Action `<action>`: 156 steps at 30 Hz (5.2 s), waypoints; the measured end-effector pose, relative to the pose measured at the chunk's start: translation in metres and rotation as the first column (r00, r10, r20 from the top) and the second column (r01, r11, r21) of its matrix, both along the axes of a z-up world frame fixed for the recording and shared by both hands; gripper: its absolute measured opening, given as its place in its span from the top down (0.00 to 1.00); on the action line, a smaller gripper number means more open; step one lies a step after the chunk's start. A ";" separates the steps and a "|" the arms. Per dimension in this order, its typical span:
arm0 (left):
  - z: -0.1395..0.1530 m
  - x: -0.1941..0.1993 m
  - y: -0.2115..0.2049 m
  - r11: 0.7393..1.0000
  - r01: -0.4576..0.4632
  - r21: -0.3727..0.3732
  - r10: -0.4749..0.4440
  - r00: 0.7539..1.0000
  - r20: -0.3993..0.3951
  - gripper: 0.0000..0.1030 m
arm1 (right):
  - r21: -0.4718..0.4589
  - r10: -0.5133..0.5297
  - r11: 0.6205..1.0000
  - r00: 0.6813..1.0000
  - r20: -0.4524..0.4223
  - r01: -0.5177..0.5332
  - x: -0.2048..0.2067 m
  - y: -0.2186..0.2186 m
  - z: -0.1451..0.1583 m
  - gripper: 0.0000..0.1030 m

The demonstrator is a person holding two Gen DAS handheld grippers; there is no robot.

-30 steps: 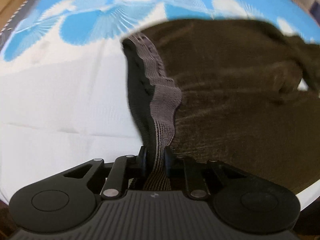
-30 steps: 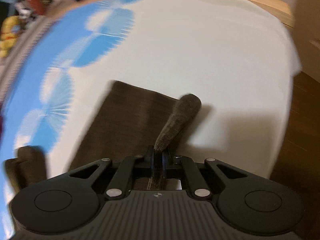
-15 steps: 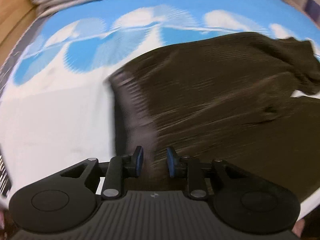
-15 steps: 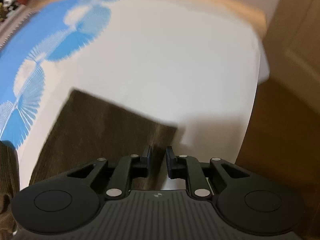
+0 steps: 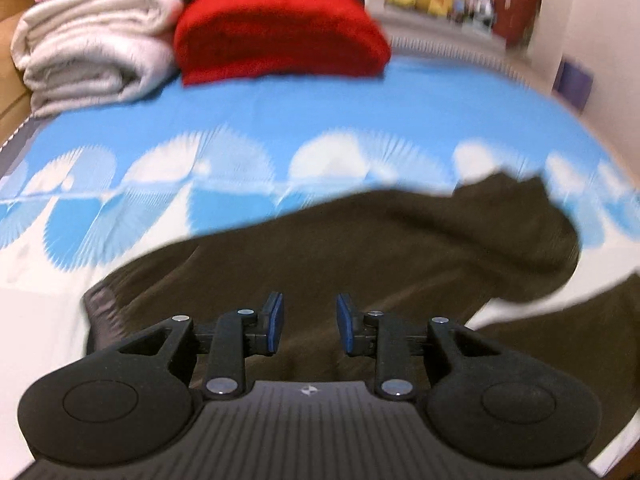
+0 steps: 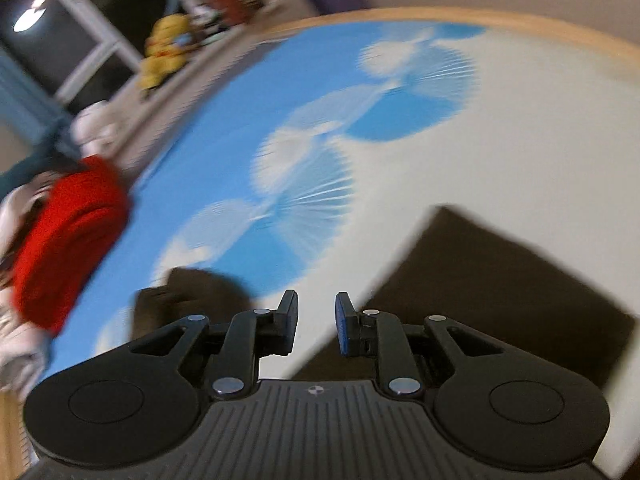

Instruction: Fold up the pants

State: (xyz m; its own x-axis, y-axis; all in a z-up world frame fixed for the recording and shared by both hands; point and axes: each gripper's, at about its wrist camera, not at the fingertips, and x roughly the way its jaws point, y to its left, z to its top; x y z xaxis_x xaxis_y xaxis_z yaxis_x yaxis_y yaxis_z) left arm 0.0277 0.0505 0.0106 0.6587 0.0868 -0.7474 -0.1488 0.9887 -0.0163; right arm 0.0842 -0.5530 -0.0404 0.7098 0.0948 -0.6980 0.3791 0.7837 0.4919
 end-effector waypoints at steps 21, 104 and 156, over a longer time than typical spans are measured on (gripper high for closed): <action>-0.029 0.090 -0.029 0.999 0.037 -0.039 -0.039 0.999 -0.035 0.61 | 0.105 0.042 0.994 0.982 -0.184 -0.023 0.125 0.101 -0.092 0.71; -0.118 0.102 -0.065 0.950 0.268 -0.160 -0.309 0.873 -0.378 0.49 | 0.091 -0.300 0.946 0.945 -0.127 0.313 0.108 -0.036 -0.100 0.76; -0.105 -0.072 0.065 0.972 0.227 0.058 -0.186 0.898 -0.399 0.63 | -0.441 0.550 0.747 0.835 -0.011 -0.498 -0.052 0.166 0.068 0.45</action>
